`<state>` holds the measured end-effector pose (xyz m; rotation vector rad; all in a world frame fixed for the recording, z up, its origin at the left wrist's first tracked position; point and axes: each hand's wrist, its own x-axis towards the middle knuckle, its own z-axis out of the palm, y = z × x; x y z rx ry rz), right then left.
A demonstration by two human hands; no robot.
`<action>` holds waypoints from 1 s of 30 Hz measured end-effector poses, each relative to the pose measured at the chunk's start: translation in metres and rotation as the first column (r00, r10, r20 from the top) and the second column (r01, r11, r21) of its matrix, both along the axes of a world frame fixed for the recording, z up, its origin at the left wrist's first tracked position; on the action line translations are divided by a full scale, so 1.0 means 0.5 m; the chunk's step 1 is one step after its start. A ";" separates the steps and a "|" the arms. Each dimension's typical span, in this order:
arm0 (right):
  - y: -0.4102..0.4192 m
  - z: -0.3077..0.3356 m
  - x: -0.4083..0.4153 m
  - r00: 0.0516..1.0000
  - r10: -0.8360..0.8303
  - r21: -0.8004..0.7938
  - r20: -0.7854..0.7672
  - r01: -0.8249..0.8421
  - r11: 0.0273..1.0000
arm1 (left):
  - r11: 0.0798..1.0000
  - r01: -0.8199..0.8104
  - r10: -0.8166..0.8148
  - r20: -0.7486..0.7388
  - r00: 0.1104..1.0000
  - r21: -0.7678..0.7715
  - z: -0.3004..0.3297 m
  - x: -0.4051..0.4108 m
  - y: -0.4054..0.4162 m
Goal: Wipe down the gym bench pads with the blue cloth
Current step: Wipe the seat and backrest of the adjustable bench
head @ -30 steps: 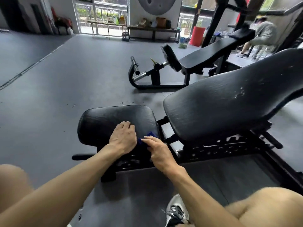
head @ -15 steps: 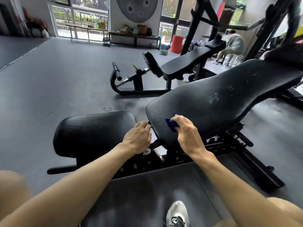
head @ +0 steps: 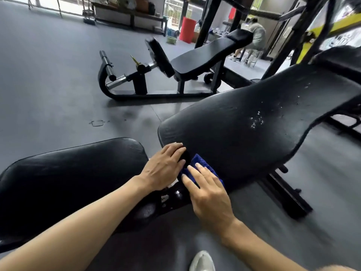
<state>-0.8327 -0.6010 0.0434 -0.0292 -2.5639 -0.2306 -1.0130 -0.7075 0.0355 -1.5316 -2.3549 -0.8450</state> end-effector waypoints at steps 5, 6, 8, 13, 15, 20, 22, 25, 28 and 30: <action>0.096 0.068 0.010 0.997 -0.065 -0.050 -0.050 0.062 0.997 | 0.992 0.098 -0.091 -0.105 0.990 0.073 -0.008 -0.004 0.016; 0.125 0.086 0.013 0.987 -0.138 -0.074 -0.076 0.133 0.988 | 0.992 0.110 -0.102 -0.115 0.988 0.069 -0.007 -0.003 0.019; 0.159 0.109 0.011 0.954 -0.277 -0.126 -0.111 0.263 0.957 | 0.993 0.107 -0.101 -0.110 0.989 0.052 -0.007 0.001 0.023; 0.046 0.048 -0.032 0.904 -0.397 -0.194 -0.160 0.366 0.910 | 0.993 0.119 -0.118 -0.044 0.992 0.024 -0.022 -0.004 0.027; -0.007 0.013 -0.032 0.948 -0.293 -0.148 -0.128 0.274 0.950 | 0.987 0.162 -0.161 -0.060 0.985 0.019 -0.023 -0.013 0.026; 0.095 0.066 0.000 0.979 -0.199 -0.003 -0.045 0.200 0.980 | 0.978 0.210 -0.209 -0.104 0.972 -0.003 -0.023 -0.032 0.012; 0.162 0.108 0.009 0.931 -0.351 -0.061 -0.098 0.346 0.936 | 0.978 0.206 -0.207 -0.107 0.972 -0.019 -0.024 -0.030 0.008; 0.157 0.107 -0.017 0.847 -0.519 -0.137 -0.118 0.503 0.853 | 0.976 0.216 -0.215 -0.079 0.973 0.004 -0.026 -0.026 0.009; 0.047 0.052 -0.059 0.877 -0.465 -0.175 -0.122 0.442 0.880 | 0.971 0.235 -0.233 -0.062 0.970 0.031 -0.031 -0.030 0.013; -0.017 0.017 -0.064 0.943 -0.325 -0.156 -0.074 0.311 0.937 | 0.963 0.267 -0.264 -0.066 0.962 0.038 -0.032 -0.037 0.013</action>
